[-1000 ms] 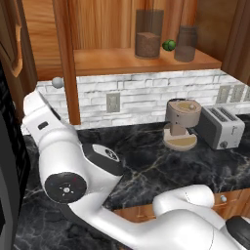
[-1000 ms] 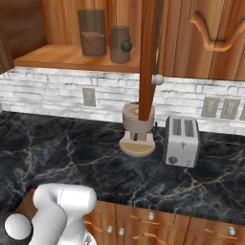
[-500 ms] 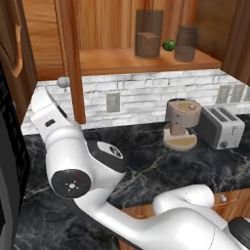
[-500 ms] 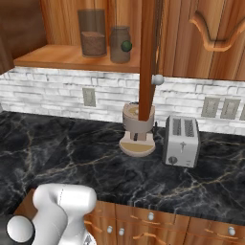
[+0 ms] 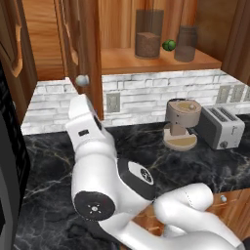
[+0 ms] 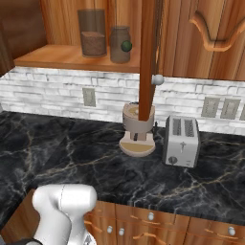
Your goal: Pick the jar and jar from the dining table and place them in the open cabinet. Close the cabinet after placing the objects.
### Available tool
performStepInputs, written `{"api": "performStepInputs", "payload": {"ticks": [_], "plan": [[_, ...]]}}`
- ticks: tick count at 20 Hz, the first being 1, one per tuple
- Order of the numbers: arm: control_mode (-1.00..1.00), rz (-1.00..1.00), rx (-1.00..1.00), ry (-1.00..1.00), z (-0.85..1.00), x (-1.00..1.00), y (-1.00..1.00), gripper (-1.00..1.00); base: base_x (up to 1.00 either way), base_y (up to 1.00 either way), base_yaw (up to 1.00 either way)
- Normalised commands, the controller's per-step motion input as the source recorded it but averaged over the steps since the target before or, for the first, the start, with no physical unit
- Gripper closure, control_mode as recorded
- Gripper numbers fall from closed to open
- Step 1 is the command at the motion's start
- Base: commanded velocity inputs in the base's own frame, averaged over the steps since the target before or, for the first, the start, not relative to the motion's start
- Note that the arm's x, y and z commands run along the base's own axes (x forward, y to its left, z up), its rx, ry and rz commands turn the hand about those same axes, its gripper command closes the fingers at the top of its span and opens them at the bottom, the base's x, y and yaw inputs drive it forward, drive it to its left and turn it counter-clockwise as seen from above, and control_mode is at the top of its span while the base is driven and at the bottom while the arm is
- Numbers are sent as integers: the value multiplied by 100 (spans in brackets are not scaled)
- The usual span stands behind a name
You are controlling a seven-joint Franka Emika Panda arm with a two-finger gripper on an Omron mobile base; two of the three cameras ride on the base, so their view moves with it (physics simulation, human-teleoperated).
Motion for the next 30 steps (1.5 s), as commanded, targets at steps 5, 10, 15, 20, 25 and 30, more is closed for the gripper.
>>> {"api": "performStepInputs", "payload": {"ticks": [5,10,15,20,25,30], "plan": [[-100,-18,8,0,10,17,-78,-100,0,0,0],[-100,-7,5,1,10,43,-63,-100,0,0,0],[-100,-1,6,4,8,80,-63,-100,0,0,0],[-100,0,6,1,5,94,-56,-100,0,0,0],[-100,0,3,0,9,100,-36,-100,0,0,0],[-100,0,0,0,15,100,-28,-100,0,0,0]]}}
